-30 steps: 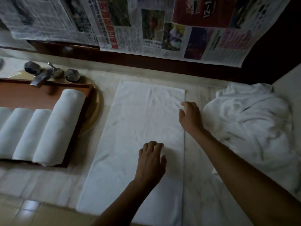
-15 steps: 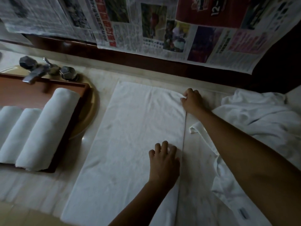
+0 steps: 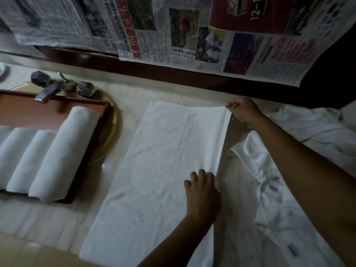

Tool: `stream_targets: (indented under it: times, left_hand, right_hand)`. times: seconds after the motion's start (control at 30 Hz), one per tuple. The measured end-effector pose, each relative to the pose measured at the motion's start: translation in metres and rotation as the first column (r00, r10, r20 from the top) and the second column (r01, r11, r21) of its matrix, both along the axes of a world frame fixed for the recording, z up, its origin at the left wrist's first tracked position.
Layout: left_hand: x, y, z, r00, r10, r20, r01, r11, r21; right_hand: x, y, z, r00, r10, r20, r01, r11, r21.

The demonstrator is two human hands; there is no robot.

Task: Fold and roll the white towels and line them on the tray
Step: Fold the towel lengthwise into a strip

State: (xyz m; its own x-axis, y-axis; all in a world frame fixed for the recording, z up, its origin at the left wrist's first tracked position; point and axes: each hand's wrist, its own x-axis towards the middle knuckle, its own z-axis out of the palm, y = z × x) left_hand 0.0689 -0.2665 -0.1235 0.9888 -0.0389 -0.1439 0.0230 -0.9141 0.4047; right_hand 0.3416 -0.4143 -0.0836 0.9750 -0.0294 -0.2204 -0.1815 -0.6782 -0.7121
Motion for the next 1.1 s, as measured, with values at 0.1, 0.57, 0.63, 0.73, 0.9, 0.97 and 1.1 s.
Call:
stream_targets:
  times: [0.1,0.57,0.63,0.73,0.9,0.97,1.1]
  left_hand:
    - [0.006,0.014,0.016,0.994,0.032,-0.101,-0.05,0.981,-0.185]
    - [0.018,0.175,0.07,0.786,0.205,-0.583,-0.618,0.22,-0.755]
    - [0.021,0.198,0.067,0.766,0.26,-0.589,-0.637,0.183,-0.748]
    - [0.022,0.229,0.053,0.712,0.366,-0.599,-0.684,0.172,-0.709]
    - [0.026,0.262,0.02,0.679,0.432,-0.593,-0.733,0.367,-0.573]
    - [0.032,0.266,0.023,0.684,0.349,-0.64,-0.728,0.281,-0.625]
    - [0.039,0.273,0.019,0.717,0.373,-0.589,-0.696,0.337,-0.634]
  right_hand:
    - [-0.002,0.014,0.01,0.996,-0.014,-0.092,0.035,0.974,0.226]
    - [0.024,0.173,0.006,0.96,0.149,0.238,-0.172,0.982,0.081]
    - [0.028,0.204,-0.003,0.951,0.189,0.243,-0.191,0.981,-0.019]
    - [0.03,0.239,-0.021,0.953,0.205,0.224,-0.179,0.975,-0.129]
    - [0.026,0.266,-0.058,0.96,0.267,0.089,-0.207,0.883,-0.421]
    - [0.024,0.266,-0.066,0.954,0.27,0.131,-0.181,0.868,-0.463]
    - [0.027,0.264,-0.069,0.946,0.279,0.163,-0.177,0.869,-0.461]
